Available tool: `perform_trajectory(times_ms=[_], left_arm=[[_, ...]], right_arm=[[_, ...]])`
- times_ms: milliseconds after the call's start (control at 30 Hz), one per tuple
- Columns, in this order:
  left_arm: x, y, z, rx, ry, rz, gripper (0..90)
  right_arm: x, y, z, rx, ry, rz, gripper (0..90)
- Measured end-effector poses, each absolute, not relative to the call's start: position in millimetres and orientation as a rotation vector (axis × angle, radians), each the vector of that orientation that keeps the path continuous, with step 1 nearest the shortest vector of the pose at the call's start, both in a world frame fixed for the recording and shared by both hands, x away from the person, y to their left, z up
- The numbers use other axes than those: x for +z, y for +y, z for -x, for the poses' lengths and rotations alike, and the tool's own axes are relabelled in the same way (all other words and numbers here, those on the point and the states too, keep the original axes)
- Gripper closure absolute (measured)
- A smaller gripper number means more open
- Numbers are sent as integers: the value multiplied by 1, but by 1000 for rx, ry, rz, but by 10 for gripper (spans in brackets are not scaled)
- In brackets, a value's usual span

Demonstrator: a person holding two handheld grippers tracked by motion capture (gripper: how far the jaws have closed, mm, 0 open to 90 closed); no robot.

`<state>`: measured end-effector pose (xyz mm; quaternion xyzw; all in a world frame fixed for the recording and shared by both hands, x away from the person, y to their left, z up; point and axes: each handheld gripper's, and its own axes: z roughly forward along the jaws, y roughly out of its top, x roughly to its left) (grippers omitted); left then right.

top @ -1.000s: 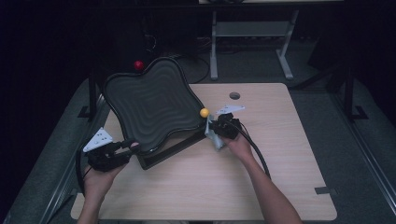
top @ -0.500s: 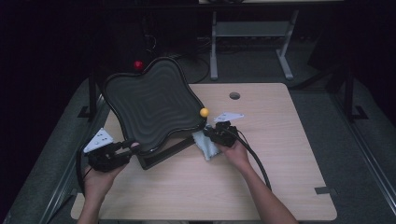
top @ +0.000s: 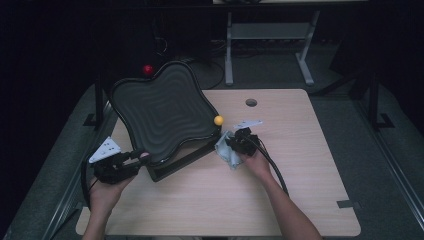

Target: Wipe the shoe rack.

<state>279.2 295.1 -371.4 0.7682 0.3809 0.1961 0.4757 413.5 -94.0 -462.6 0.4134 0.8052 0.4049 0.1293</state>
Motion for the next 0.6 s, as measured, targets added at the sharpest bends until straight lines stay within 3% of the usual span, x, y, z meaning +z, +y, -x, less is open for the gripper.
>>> perform_trajectory(times_ms=[233,433,600], left_arm=[[-371,297,-279,475,934,-1884,601],[-370,302,-279,475,944,-1885,598],[-370,304,-279,469,934,-1892,606]], right_arm=[[-432,-93,-423,1278,2266,-1142,819],[-457,-85,-427,1172,2408,-1154,819],[-442,-87,-426,1287,2341,-1105,822]])
